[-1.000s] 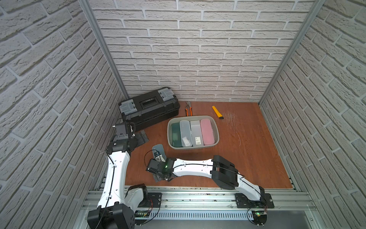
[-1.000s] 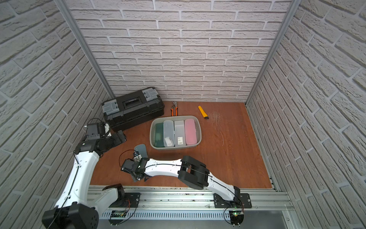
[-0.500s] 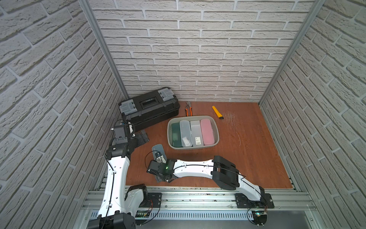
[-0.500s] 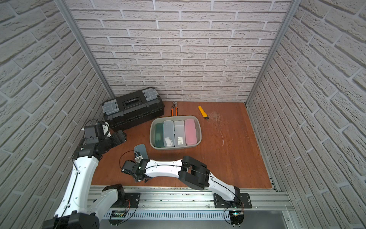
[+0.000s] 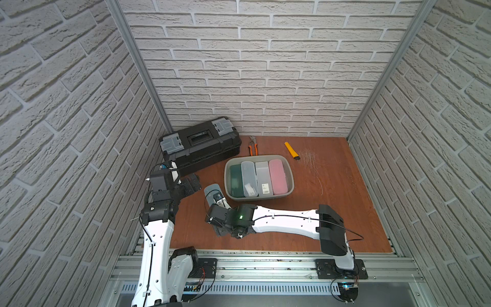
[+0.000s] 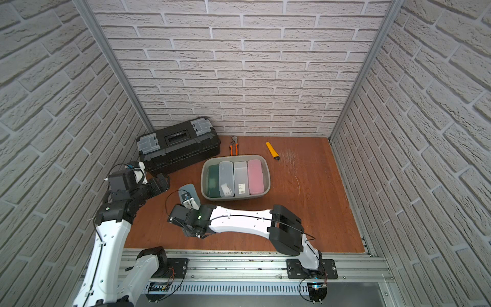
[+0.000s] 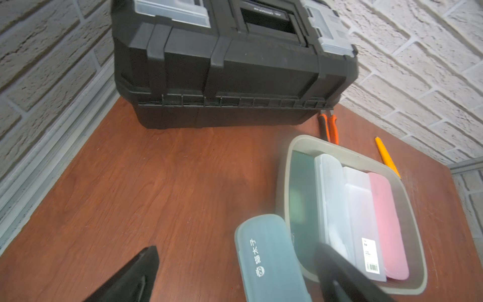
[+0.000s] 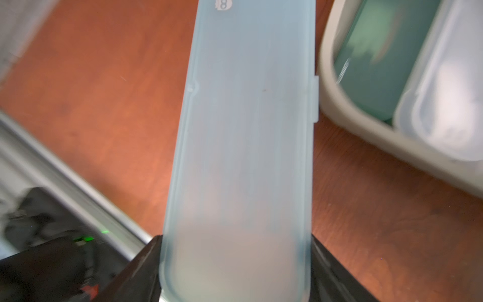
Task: Put the pencil case into the storage box
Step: Pick up the pencil case from the center of the board.
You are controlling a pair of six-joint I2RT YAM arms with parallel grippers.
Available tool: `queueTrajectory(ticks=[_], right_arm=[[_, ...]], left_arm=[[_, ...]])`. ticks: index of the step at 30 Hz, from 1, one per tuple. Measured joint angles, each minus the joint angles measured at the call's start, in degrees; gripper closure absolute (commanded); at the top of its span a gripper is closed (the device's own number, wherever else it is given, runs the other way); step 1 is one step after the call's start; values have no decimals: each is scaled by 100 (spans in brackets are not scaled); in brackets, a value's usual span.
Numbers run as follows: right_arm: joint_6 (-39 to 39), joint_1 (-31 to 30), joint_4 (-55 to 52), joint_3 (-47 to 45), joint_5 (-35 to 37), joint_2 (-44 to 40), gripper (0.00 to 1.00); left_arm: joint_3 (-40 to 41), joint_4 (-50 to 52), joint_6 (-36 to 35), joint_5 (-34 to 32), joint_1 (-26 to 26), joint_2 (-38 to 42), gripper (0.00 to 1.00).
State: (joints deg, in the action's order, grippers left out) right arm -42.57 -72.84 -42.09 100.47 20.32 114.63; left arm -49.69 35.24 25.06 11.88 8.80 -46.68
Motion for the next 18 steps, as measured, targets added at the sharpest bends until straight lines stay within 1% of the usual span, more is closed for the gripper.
queueTrajectory(ticks=[4, 7, 10, 13, 18], right_arm=[[85, 234, 79, -136, 144, -632, 51], [140, 590, 98, -243, 214, -815, 51], [195, 1032, 83, -321, 173, -785, 52], [256, 1425, 63, -319, 153, -645, 52], [275, 1727, 26, -195, 90, -186, 53]], left_arm=[[28, -114, -7, 151, -332, -9, 2], [28, -133, -66, 162, -669, -98, 1], [28, -133, -109, 157, -903, -173, 2], [28, -136, -129, 142, -979, -170, 1], [28, -133, -146, 125, -1091, -188, 1]])
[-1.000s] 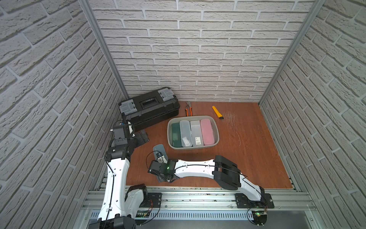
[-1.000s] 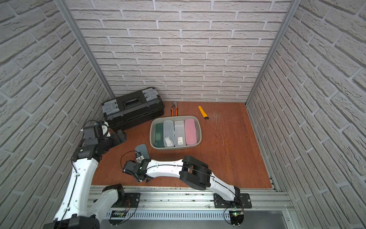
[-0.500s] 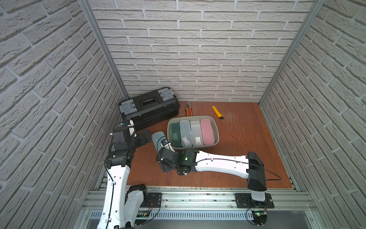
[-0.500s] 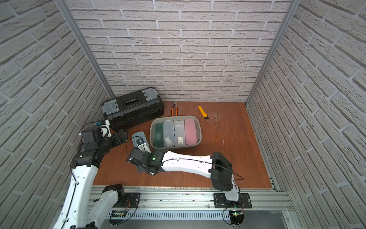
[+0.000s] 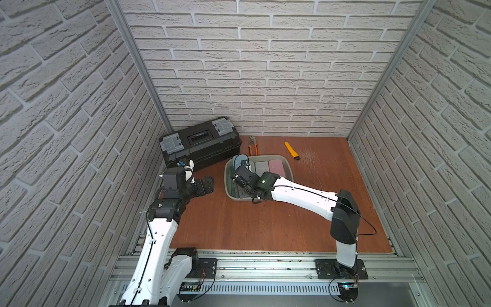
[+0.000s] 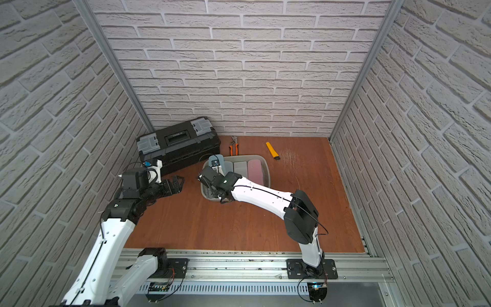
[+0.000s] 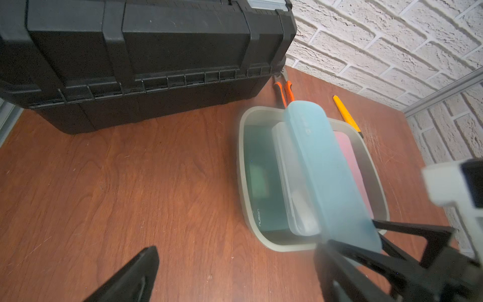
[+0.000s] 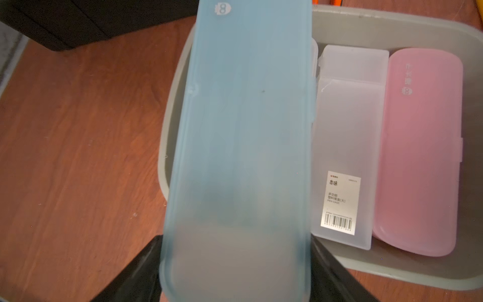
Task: Put the pencil case into the storage box
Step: Pick up the pencil case from the center of the board, then place the pencil case at the storage box.
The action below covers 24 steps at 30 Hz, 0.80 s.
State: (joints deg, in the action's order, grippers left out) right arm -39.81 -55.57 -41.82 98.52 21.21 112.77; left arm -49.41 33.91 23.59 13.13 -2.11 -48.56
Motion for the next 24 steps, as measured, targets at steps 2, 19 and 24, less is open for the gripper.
queueTrajectory(ticks=[2, 19, 24], right_arm=[[-2, 26, 4, 149, -55, 297, 53], [-201, 63, -195, 1123, -334, 1346, 10], [-179, 111, 20, 852, -334, 1156, 13]], left_arm=[[0, 0, -2, -2, -81, -37, 1], [0, 4, -7, -24, -216, -79, 2], [0, 4, -7, -26, -221, -79, 2]])
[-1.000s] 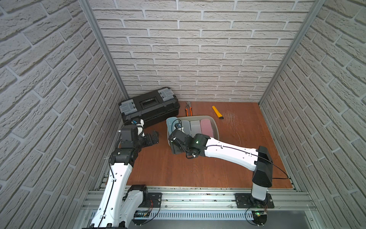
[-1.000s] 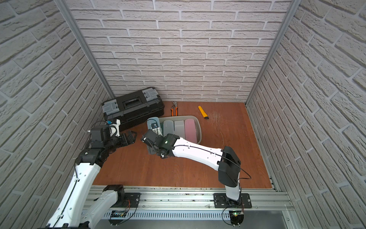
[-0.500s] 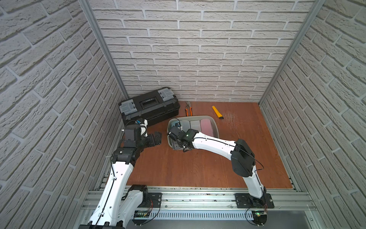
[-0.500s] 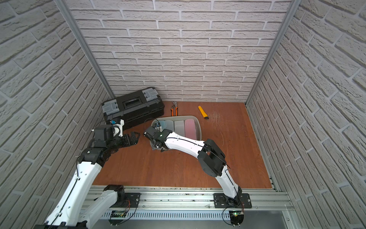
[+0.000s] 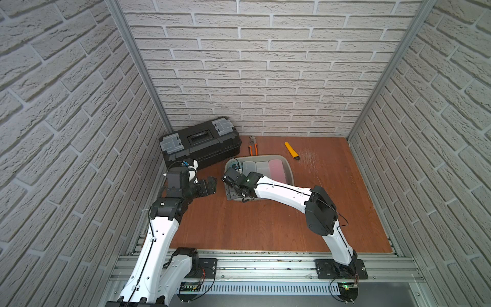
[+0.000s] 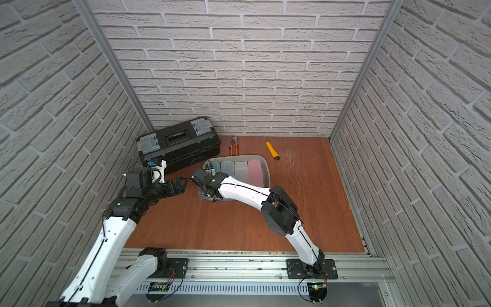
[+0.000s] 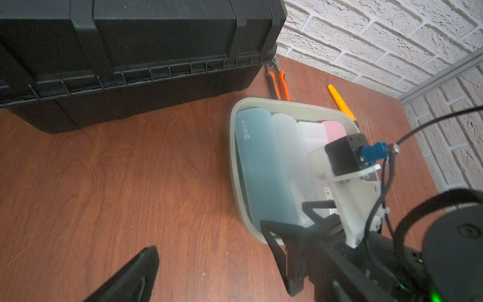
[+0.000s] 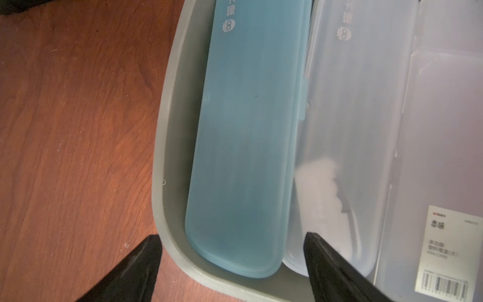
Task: Put the pencil case into the storage box
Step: Place the pencil case at the storage box.
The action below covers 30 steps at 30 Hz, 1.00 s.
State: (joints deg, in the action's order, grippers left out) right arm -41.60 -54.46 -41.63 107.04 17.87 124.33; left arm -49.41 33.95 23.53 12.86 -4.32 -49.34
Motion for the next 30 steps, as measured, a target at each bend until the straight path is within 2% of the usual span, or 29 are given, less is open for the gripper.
queueTrajectory(ticks=[2, 8, 13, 21, 30], right_arm=[[46, 46, 168, -289, -7, -234, 17], [278, 293, 605, -758, -33, -835, 47], [472, 485, 785, -785, -260, -815, 59], [599, 509, 1008, -791, -907, -245, 66], [520, 535, 1147, -876, -1010, -109, 67]], left_arm=[[0, 0, 2, -2, 0, 0, 1], [0, 0, 0, -17, -22, -2, 2], [0, 2, 0, -20, -50, -4, 1], [0, 11, -39, -20, -63, -90, 2], [0, 15, -55, -39, -101, -133, 1]])
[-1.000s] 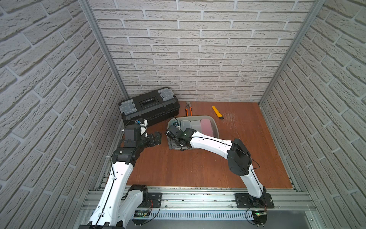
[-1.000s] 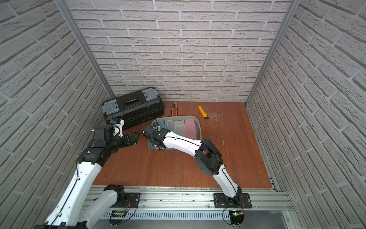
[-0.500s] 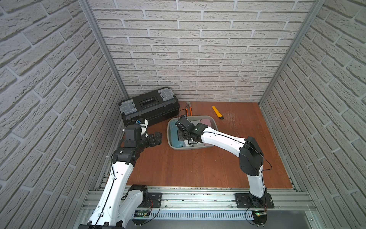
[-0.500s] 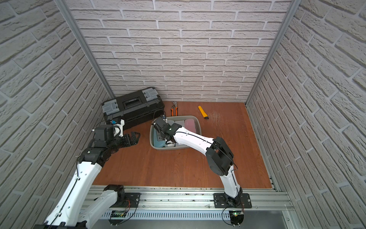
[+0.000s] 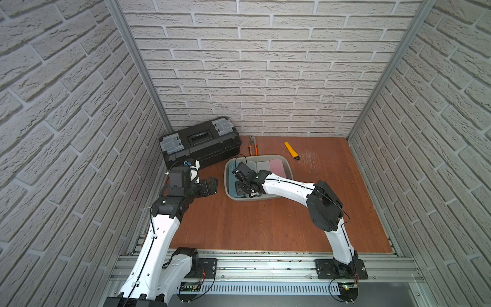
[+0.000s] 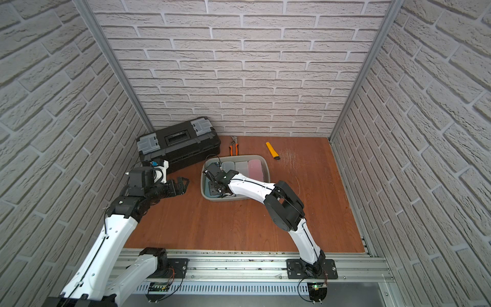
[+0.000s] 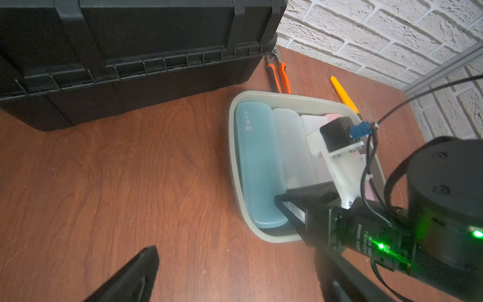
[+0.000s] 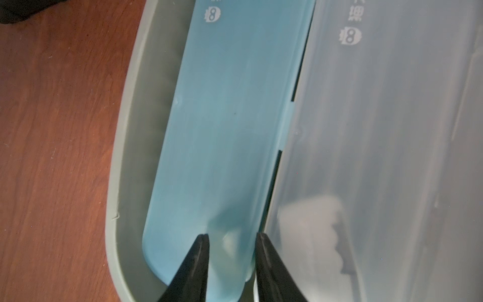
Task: Put the pencil case into the storage box
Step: Place the pencil case at the storage box, then reset both arms
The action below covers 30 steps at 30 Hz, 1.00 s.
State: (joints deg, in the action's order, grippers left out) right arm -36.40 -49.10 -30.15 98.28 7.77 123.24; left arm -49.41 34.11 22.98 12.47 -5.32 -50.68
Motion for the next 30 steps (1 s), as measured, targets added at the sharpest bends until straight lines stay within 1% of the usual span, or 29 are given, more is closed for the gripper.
queueTrajectory(ticks=[3, 5, 6, 8, 10, 13, 17, 21, 24, 27, 30], right_arm=[[44, -4, -2, 0, 48, -4, 64], [111, -13, 9, -15, 109, -35, 60], [146, -15, 15, -37, 153, -74, 56], [269, -24, 20, -81, 247, -197, 44], [382, -24, 48, -170, 415, -452, 28], [573, -24, 212, -483, 741, -1064, 14], [754, 13, 629, -1285, 1443, -2275, 1], [1019, 87, 1154, -2520, 2483, -3637, 1], [1056, 293, 1235, -3394, 3305, -4419, 1], [1193, 782, 1261, -4330, 3880, -5149, 1], [1497, 1364, 1307, -5132, 4181, -5783, 1]], left_arm=[[0, 4, -7, -20, -4, -2, 2], [0, 15, -13, -46, -13, -2, 1], [0, 15, -26, -61, -26, -2, 1], [0, 15, -39, -87, -66, -2, 1], [0, 17, -57, -144, -144, -2, 1], [0, 22, -109, -299, -352, -37, 2], [0, 42, -179, -597, -658, -79, 1], [160, -94, -184, -1095, -857, 146, 1], [459, -313, -109, -1519, -918, 437, 1], [876, -885, -146, -1781, -940, 590, 2], [1521, -1784, -389, -2048, -977, 756, 2]])
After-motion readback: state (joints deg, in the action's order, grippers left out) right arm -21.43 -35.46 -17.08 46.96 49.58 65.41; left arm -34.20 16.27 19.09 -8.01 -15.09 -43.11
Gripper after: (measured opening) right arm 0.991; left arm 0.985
